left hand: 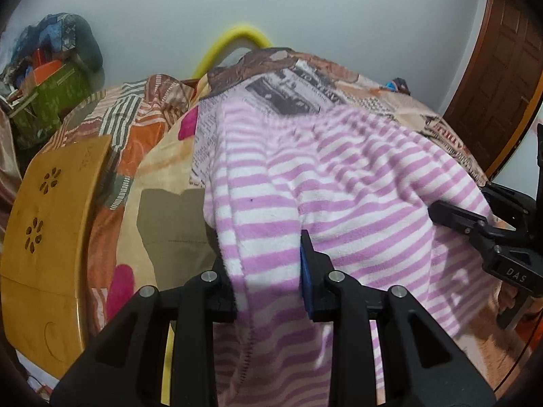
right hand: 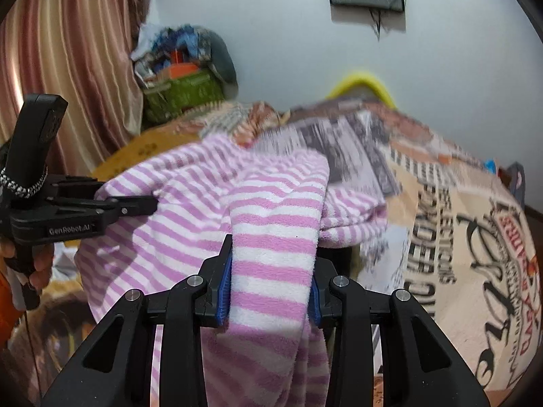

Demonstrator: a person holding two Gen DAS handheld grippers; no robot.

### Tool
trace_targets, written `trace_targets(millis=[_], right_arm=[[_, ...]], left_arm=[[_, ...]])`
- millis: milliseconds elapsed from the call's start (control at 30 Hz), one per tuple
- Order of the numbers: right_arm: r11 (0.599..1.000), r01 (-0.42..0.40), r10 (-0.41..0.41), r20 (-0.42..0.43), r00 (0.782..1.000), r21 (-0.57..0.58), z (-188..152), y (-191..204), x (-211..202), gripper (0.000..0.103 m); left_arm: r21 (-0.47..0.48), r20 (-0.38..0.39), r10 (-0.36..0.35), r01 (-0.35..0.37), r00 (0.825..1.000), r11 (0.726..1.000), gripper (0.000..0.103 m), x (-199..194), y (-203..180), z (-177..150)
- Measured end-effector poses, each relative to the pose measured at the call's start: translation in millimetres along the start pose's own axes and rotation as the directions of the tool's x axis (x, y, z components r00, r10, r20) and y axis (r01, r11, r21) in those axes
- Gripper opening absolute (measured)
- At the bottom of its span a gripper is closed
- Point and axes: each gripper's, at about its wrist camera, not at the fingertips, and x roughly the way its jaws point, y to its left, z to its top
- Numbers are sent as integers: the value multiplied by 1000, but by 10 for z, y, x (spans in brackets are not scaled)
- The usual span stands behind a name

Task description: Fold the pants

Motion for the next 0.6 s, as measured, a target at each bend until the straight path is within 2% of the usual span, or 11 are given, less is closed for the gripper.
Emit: trace_targets(millis=[100,200,267,367,433,533,600], right_arm=[[999,18,-19,-28,999,-31,-83,1,15,32],[1000,14,-15,-43,999,-14,-106,-50,-49,33],[1000,25,-25,-55,998,-7,-107,-91,-105,35],[998,66,-65,-64,996,3,-95,-154,-226,35],[995,100,-99,-46,994,7,-56,-183,-345,36],[995,98,-98,15,995,9,63,-163,-505,40],[996,86,-86,20,996,5,145,-112,-485,41]], left_arm=[[15,11,0,0,1000,1000,38,-56,34,-47],[31,22,40,-41,999,999,45,-163,91,-101],[28,26,71,-72,997,997,46,-247,172,-134],[6,17,147,-148,989,989,45,-340,334,-175],[-11,11,221,-221,975,975,44,-397,405,-178],[-55,31,177,-175,984,983,44,-507,474,-170],[-76,67,138,-132,988,988,44,-584,413,-153]])
